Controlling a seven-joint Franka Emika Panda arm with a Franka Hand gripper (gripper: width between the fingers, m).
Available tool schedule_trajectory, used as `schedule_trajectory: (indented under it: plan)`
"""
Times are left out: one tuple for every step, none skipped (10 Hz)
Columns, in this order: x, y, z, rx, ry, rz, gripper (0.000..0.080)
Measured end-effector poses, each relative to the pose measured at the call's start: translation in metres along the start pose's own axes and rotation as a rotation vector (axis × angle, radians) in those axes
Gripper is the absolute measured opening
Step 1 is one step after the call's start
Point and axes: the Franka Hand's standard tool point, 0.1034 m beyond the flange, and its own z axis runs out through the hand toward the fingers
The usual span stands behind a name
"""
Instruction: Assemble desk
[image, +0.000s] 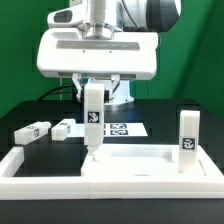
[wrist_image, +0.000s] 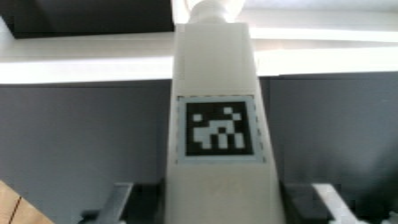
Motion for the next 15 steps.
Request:
schedule_trajectory:
  plan:
    - [-0.005,-0.002,0.005,-0.002,-0.007,-0.003,0.0290]
    - [-0.007,-0.003,0.008,-0.003,-0.014,-0.005,0.0290]
    - [-0.007,-0.003,0.010,-0.004,-0.015,-0.006,0.0290]
    - [-0.008,-0.004,0.012,-0.004,-0.018,-0.006,0.0290]
    - [-0.009,-0.006,0.015,-0.004,-0.021,-0.002,0.0290]
    - [-0.007,-0.006,0.016,-0.005,-0.018,-0.003,0.0290]
    - [-0.007,-0.006,0.018,-0.006,-0.017,-0.003,0.0290]
    - [-0.008,-0.006,0.022,-0.007,-0.022,-0.005,0.0290]
    - [-0.009,-0.006,0.024,-0.009,-0.024,-0.005,0.0290]
    - [-0.011,-0.006,0.026,-0.010,-0.026,-0.006,0.0290]
    - [-0.013,-0.006,0.028,-0.014,-0.024,-0.006,0.0290]
    - [-0.013,-0.007,0.028,-0.014,-0.025,-0.006,0.0290]
    - [-0.013,-0.006,0.028,-0.014,-0.025,-0.006,0.0290]
    - [-0.013,-0.006,0.028,-0.014,-0.025,-0.006,0.0290]
    - [-0.013,-0.006,0.028,-0.014,-0.025,-0.006,0.0474]
